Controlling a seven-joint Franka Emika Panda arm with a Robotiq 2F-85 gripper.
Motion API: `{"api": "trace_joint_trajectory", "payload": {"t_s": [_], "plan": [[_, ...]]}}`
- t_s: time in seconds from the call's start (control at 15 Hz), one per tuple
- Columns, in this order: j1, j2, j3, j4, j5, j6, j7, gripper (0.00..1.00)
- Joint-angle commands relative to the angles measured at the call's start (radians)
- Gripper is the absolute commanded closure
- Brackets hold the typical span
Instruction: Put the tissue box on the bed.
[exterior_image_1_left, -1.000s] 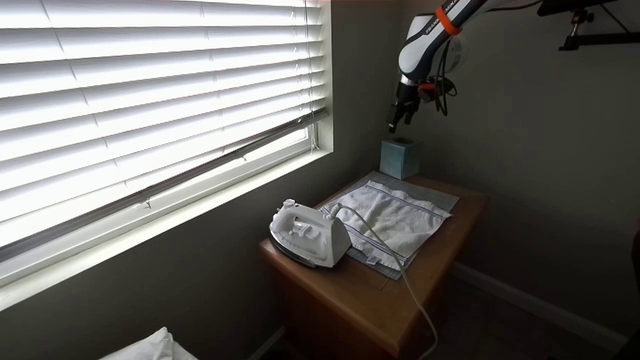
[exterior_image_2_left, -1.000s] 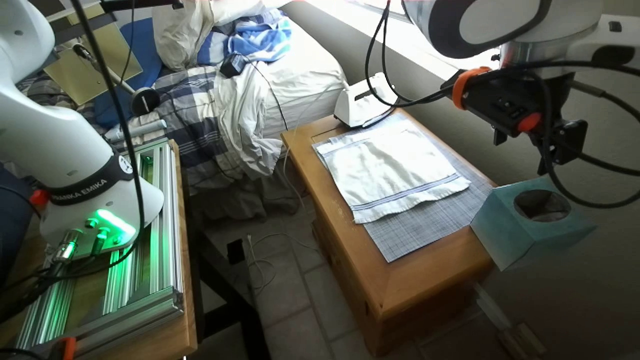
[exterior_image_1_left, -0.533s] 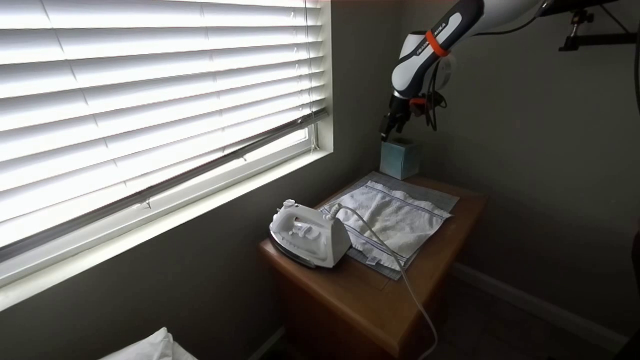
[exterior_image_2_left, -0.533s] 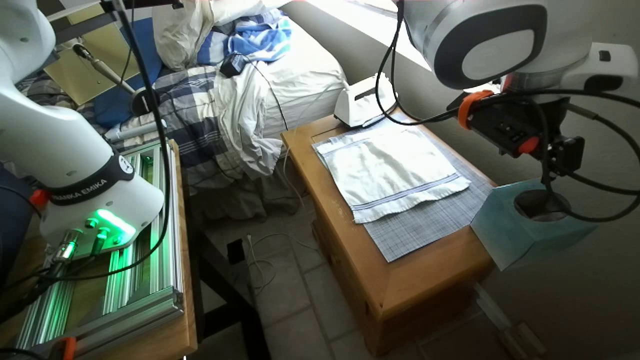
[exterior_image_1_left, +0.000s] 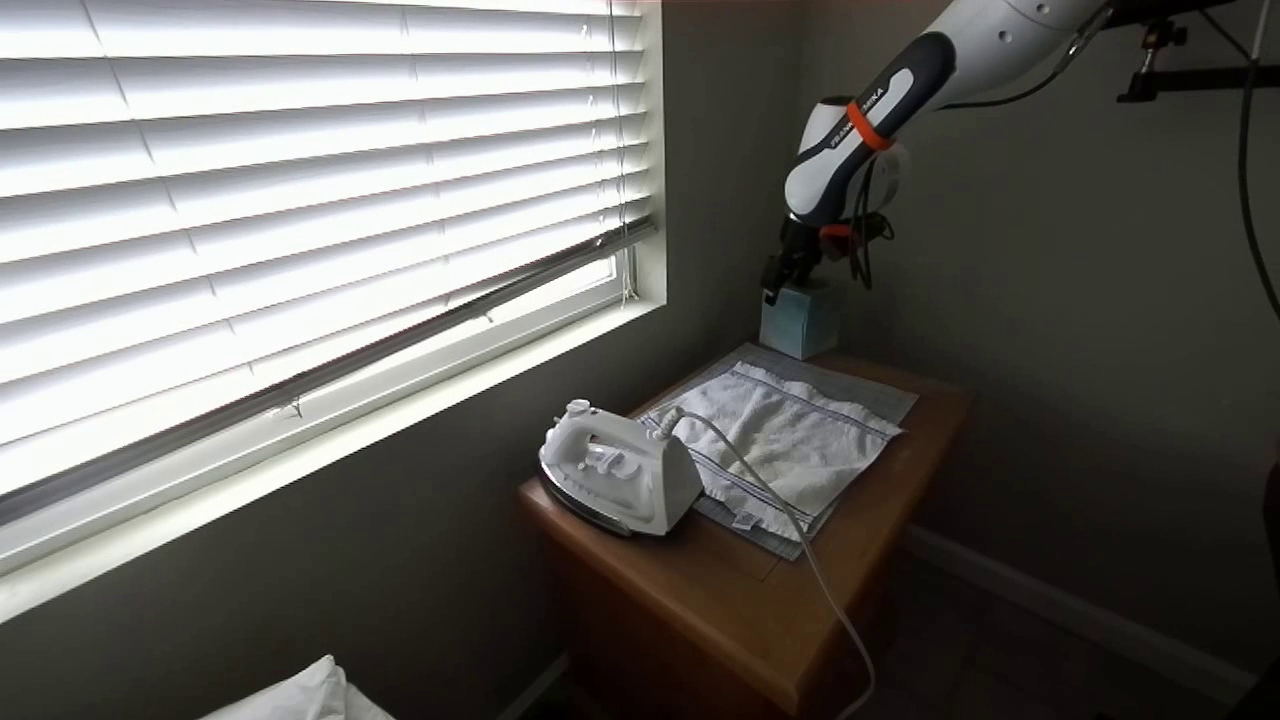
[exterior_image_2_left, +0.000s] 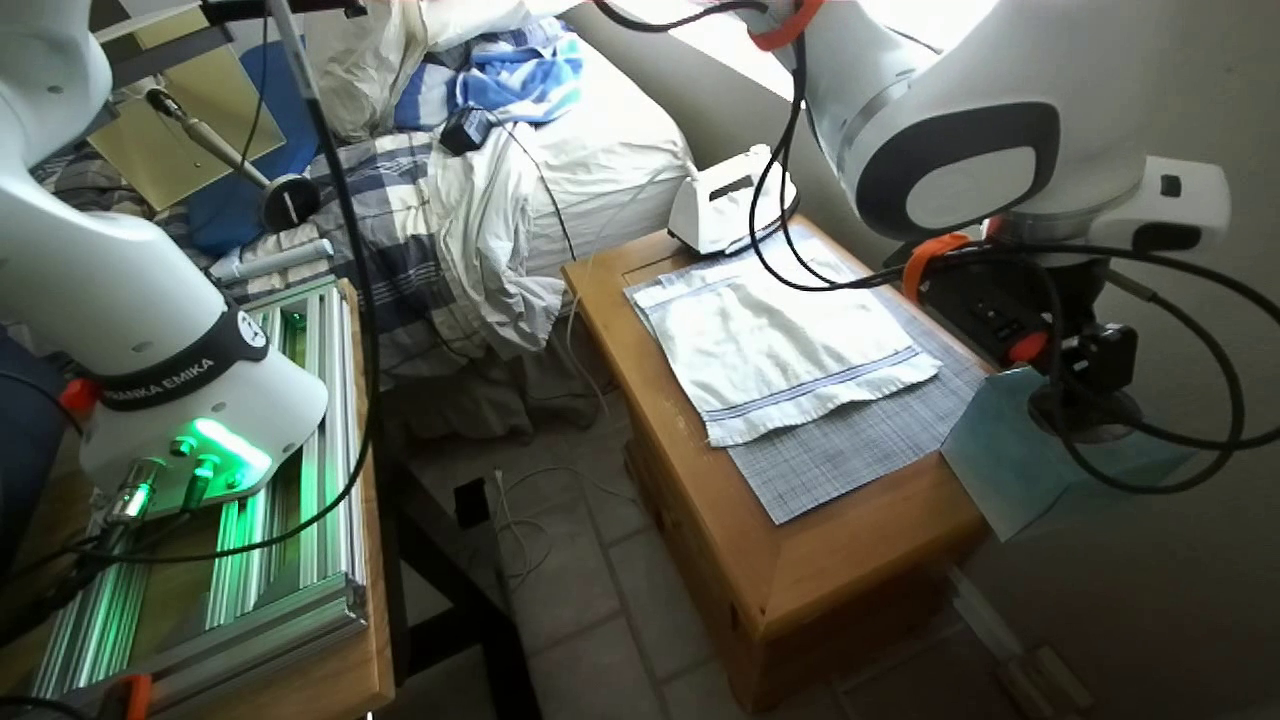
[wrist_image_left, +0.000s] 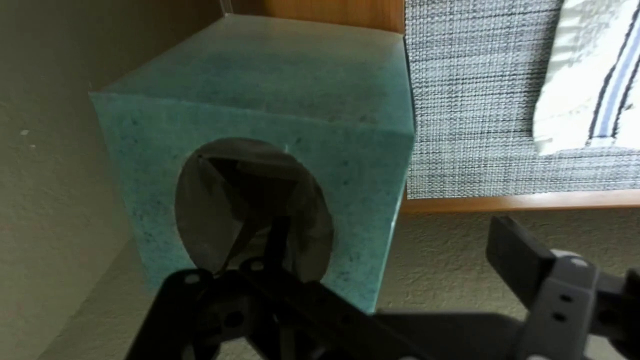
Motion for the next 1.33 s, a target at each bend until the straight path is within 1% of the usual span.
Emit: {"api": "trace_joint_trajectory", "payload": {"t_s": [0.0,0.2,0.27,0.33,0.53,1.0,1.13,1.27], "plan": [[-0.012,0.047,0.001,0.043,-0.006,0.026,0.032,0.0],[-0.017,0.059,0.003,0.05,-0.003,0.026,0.044,0.0],[-0.018,0.06,0.005,0.052,-0.002,0.025,0.047,0.07],[-0.018,0.058,0.006,0.053,-0.002,0.019,0.049,0.26],[-0.015,0.052,0.003,0.055,-0.004,0.015,0.055,0.49],[-0.005,0.024,-0.001,0.068,-0.006,-0.048,0.067,0.96],[0.001,0.007,-0.006,0.066,-0.006,-0.082,0.075,1.0],[0.009,-0.021,-0.013,0.057,-0.009,-0.12,0.085,1.0]]}}
